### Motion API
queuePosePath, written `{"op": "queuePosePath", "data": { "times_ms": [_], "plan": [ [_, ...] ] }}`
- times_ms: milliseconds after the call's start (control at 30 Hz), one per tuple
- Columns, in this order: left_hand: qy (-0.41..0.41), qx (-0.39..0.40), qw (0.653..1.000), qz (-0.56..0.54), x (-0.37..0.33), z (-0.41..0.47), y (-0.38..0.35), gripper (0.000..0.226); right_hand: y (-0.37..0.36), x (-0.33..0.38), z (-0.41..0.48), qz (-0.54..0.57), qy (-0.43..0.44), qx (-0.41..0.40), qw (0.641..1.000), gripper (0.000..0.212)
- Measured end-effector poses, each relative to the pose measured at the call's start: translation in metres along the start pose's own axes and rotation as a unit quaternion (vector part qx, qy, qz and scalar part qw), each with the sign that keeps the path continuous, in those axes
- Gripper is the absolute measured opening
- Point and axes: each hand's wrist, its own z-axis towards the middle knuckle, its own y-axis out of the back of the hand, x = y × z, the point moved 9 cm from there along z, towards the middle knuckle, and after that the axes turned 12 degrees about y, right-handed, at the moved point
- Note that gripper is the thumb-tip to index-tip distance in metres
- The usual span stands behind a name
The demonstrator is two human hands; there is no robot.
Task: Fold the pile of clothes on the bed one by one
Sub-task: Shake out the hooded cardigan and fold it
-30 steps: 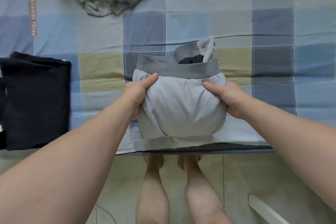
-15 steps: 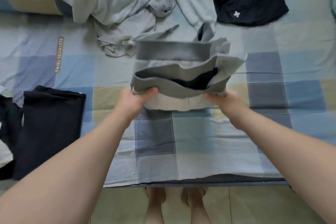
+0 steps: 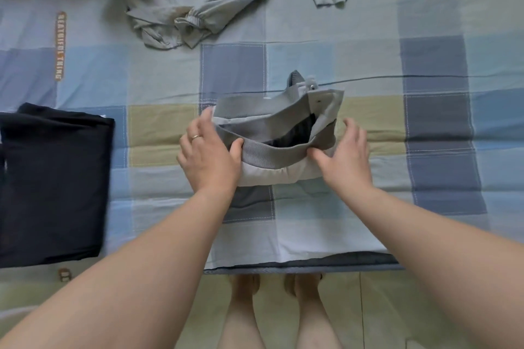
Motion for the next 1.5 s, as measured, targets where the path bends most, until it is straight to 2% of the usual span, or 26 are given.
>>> {"op": "queuePosePath", "data": {
  "times_ms": [67,133,233,400,433,567,667,833,933,1033,1167,1267,1333,1400,1500],
  "plan": [
    [-0.111,-0.02,0.992,0.047,-0.019,-0.005,-0.005,0.07,-0.001,0.031,-0.003,-0.182,0.154,-0.004,0.971,0.098],
    [-0.177,0.002,0.981,0.077,-0.025,-0.005,-0.024,0.07,-0.014,0.045,-0.003,-0.249,0.254,-0.007,0.934,0.103],
    [-0.17,0.058,0.979,0.099,-0.02,0.007,-0.054,0.07,-0.026,0.058,0.004,-0.249,0.301,-0.042,0.92,0.107],
    [-0.149,0.077,0.982,0.088,-0.018,0.032,-0.077,0.067,-0.053,0.087,0.007,-0.254,0.457,-0.046,0.851,0.077],
    [-0.154,0.075,0.982,0.084,-0.017,0.035,-0.079,0.067,-0.06,0.081,0.017,-0.251,0.452,-0.024,0.856,0.074],
    [-0.147,0.081,0.985,0.039,-0.017,0.05,-0.089,0.064,-0.077,0.058,0.059,-0.194,0.339,0.077,0.917,0.073],
    [-0.144,0.061,0.988,-0.008,-0.021,0.064,-0.092,0.059,-0.087,0.053,0.076,-0.174,0.322,0.076,0.927,0.075],
    [-0.143,0.019,0.989,-0.038,-0.023,0.074,-0.093,0.063,-0.095,0.042,0.092,-0.166,0.286,0.05,0.943,0.082],
    [-0.07,-0.014,0.997,-0.008,-0.016,0.071,-0.081,0.055,-0.083,0.028,0.091,-0.151,0.181,0.032,0.971,0.091],
    [0.062,0.046,0.995,-0.056,0.003,0.065,-0.079,0.057,-0.07,0.008,0.072,-0.092,0.036,0.013,0.995,0.105],
    [0.209,0.14,0.96,-0.125,0.031,0.053,-0.083,0.063,-0.061,-0.014,0.054,0.03,-0.093,0.017,0.995,0.117],
    [0.263,0.201,0.927,-0.173,0.044,0.053,-0.088,0.074,-0.059,-0.034,0.058,0.153,-0.155,0.035,0.975,0.115],
    [0.277,0.243,0.901,-0.23,0.046,0.05,-0.089,0.07,-0.056,-0.041,0.061,0.215,-0.195,0.07,0.955,0.106],
    [0.291,0.267,0.873,-0.287,0.046,0.042,-0.083,0.061,-0.055,-0.035,0.059,0.249,-0.212,0.132,0.936,0.087],
    [0.31,0.274,0.843,-0.343,0.055,0.026,-0.061,0.049,-0.042,-0.004,0.057,0.239,-0.175,0.174,0.939,0.056]
  ]
}}
